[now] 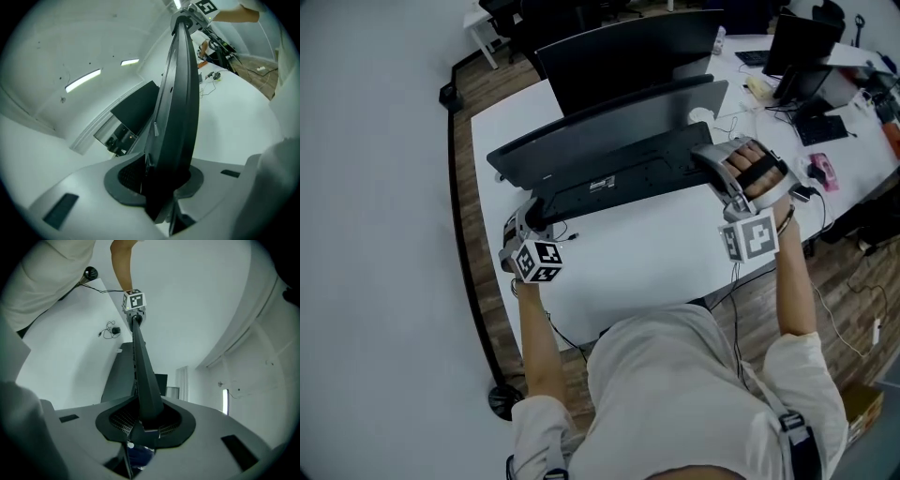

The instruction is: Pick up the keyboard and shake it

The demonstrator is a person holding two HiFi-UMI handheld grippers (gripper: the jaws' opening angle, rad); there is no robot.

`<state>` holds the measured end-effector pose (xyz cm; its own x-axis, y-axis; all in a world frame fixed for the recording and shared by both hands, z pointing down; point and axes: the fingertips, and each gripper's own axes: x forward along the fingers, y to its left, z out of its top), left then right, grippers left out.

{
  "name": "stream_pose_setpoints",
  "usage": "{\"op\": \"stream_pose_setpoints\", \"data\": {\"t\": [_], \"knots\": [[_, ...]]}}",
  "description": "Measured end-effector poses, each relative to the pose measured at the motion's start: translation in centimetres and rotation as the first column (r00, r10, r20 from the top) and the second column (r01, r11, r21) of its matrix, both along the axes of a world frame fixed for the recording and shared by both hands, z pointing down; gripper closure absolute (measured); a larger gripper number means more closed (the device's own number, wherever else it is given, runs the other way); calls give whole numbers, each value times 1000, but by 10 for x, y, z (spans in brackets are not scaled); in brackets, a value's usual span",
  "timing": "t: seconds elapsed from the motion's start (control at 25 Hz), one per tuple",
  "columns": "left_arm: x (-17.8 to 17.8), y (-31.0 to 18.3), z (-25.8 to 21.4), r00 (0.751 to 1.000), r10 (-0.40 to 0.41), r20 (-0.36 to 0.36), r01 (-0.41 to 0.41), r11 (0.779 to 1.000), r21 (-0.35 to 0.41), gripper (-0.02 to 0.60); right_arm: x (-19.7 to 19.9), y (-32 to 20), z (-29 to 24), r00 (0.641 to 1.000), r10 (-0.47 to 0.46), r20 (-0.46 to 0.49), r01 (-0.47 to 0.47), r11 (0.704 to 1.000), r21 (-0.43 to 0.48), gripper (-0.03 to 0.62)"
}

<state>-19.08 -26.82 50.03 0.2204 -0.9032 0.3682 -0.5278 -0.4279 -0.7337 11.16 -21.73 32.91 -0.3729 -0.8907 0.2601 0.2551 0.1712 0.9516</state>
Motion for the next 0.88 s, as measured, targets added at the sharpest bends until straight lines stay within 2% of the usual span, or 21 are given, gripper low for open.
{"op": "stream_pose_setpoints", "data": {"t": [0.16, 0.44, 0.68, 0.88], "knots": [[4, -10, -67, 986, 22, 163, -41, 993, 109, 479, 24, 0, 9, 984, 41, 173, -51, 997, 54, 471], [20, -17, -142, 926, 67, 372, -159, 962, 223, 476, 46, 23, 20, 920, 75, 384, -131, 984, 121, 473], [36, -17, -185, 869, 112, 482, -259, 933, 251, 457, 52, 37, 47, 868, 116, 483, -191, 975, 109, 476], [52, 9, -193, 810, 146, 568, -334, 911, 242, 454, 67, 30, 70, 793, 161, 587, -223, 974, 34, 477]]}}
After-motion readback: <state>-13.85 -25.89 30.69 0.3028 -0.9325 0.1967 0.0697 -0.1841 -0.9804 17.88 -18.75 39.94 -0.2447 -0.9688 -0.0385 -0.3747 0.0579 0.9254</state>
